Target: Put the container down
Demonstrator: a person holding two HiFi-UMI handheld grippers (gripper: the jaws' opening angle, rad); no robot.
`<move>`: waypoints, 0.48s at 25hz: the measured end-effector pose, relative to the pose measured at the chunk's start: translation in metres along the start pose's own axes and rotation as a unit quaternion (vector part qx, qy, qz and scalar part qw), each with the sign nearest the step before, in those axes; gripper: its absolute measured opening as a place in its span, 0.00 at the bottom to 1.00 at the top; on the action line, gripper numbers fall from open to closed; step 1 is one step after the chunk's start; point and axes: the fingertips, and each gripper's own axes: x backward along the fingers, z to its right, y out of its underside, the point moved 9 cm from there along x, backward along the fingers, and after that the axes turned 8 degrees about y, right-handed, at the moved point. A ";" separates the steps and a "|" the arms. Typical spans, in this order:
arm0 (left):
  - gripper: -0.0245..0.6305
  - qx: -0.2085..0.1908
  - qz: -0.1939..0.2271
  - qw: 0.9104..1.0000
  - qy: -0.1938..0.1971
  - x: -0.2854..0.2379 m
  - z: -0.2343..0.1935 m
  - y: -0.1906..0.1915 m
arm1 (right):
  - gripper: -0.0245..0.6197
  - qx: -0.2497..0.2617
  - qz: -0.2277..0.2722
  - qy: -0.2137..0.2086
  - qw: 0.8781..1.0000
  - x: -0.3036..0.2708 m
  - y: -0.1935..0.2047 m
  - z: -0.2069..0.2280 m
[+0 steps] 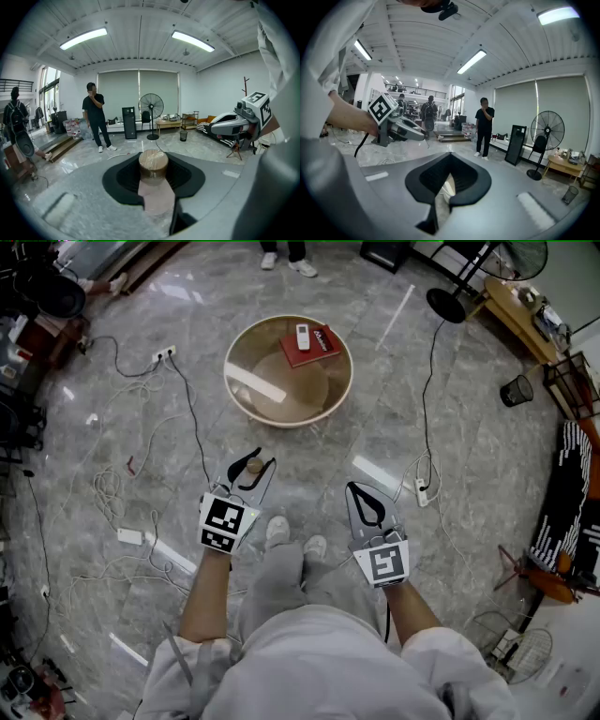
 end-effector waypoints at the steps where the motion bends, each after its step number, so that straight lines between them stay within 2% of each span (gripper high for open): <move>1: 0.23 0.000 0.000 1.000 0.000 -0.001 0.000 -0.001 | 0.04 0.001 0.000 0.000 1.000 0.000 0.000 0.001; 12: 0.23 -0.002 0.001 1.000 -0.003 -0.004 -0.002 -0.008 | 0.04 0.004 0.004 -0.004 1.000 -0.005 -0.004 0.008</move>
